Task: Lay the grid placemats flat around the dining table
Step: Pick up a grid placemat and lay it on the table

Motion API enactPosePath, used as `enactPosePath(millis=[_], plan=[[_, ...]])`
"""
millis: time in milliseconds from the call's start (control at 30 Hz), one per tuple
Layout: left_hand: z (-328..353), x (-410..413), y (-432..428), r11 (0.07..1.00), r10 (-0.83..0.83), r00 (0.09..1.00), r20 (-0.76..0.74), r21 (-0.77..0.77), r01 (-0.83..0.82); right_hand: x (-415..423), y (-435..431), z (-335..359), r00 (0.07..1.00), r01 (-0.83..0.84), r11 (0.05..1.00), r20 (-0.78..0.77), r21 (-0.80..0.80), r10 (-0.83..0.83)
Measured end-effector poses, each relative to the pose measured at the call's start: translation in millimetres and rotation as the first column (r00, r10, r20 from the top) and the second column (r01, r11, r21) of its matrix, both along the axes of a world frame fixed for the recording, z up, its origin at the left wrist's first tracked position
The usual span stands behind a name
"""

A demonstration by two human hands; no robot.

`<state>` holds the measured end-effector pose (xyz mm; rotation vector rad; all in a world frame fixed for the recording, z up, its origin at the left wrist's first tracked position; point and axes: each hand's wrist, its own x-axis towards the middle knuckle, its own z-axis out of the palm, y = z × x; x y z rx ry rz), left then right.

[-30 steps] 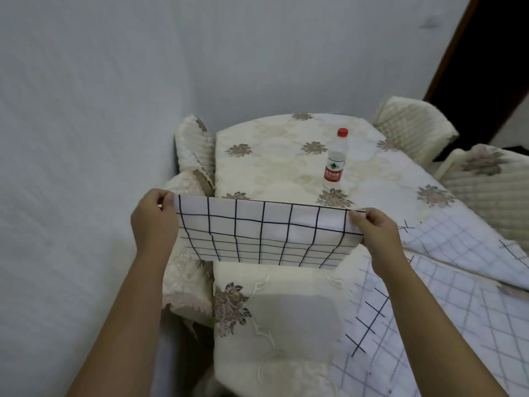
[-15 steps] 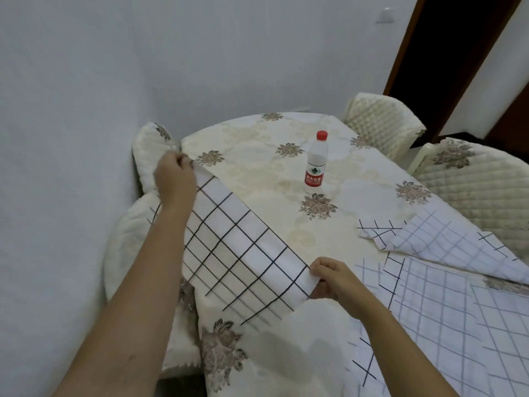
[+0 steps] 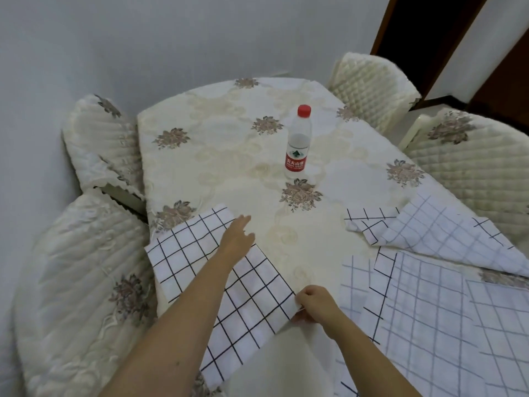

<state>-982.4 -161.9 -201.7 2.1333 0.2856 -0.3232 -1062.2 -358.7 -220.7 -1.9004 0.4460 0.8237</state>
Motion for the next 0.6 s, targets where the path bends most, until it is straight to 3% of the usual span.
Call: enactPosePath(millis=[167, 300, 467, 600], plan=[[-21.3, -64.4, 30.7, 0.979, 0.165, 0.985, 0.050, 0.109, -0.170, 10.8, 6.3, -2.5, 0.964, -0.266, 0.958, -0.054, -0.108, 0.262], [-32.7, -120.7, 52.0, 0.908, 0.369, 0.928, 0.053, 0.192, -0.373, 28.7, 31.2, -5.4, 0.931, -0.322, 0.922, 0.104, -0.216, 0.349], [-40.7, -157.6, 57.0, 0.869, 0.472, 0.881, -0.017, 0.177, -0.462, 41.6, 71.7, -11.0, 0.899, -0.280, 0.923, 0.266, -0.263, 0.349], [-45.9, -167.4, 58.6, 0.868, 0.481, 0.876, -0.048, 0.170, -0.467, 45.0, 90.6, -21.6, 0.908, -0.155, 0.958, 0.348, -0.240, 0.234]])
